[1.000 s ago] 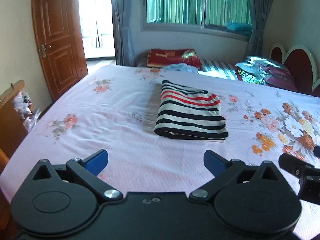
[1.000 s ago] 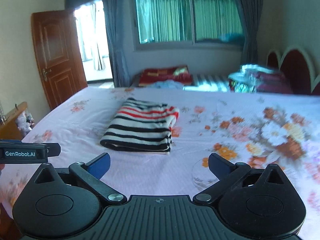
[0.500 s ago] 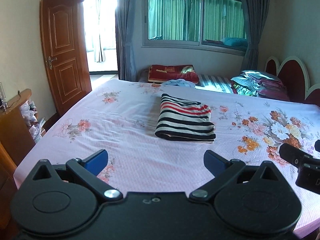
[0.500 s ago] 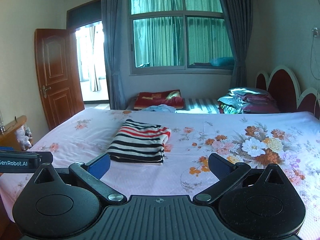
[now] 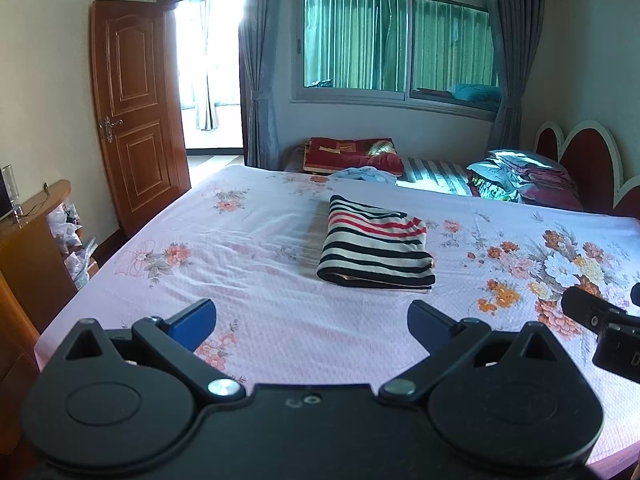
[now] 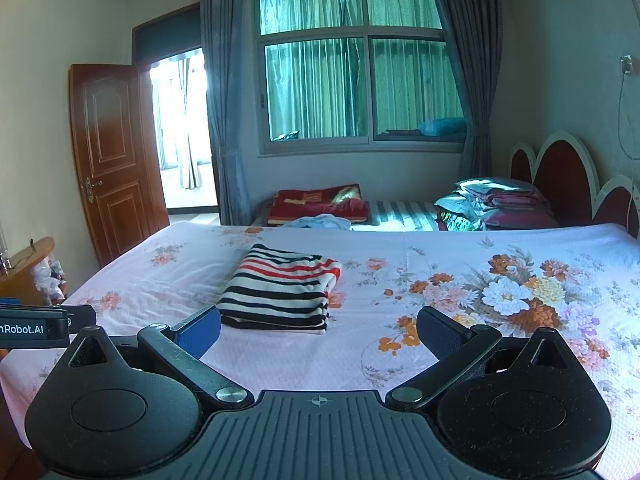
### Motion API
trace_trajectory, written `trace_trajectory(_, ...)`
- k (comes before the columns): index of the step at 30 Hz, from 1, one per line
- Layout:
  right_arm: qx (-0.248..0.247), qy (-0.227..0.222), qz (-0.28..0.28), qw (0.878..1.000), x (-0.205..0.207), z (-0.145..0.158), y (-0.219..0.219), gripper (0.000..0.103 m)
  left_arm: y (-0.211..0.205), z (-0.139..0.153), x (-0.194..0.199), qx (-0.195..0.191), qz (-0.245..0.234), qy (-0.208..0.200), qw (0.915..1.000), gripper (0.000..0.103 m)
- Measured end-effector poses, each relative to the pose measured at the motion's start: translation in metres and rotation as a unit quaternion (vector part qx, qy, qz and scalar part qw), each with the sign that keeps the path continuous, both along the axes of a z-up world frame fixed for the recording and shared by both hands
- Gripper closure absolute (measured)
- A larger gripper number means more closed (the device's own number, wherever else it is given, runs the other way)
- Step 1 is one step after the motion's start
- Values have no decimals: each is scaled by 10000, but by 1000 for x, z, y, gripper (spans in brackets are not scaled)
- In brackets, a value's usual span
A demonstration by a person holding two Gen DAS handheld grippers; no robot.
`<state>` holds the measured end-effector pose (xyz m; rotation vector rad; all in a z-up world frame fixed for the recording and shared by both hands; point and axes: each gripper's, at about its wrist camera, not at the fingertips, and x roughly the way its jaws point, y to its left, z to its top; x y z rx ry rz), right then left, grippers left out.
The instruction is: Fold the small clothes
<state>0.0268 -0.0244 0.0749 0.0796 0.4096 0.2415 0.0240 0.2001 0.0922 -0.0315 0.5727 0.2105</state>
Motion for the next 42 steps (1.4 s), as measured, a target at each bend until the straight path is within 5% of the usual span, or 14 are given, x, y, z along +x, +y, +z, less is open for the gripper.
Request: trace_trajectory(42,29,-7,59,10000,7,0,-3,0,-4,0,7,37,-2,22,10000,1)
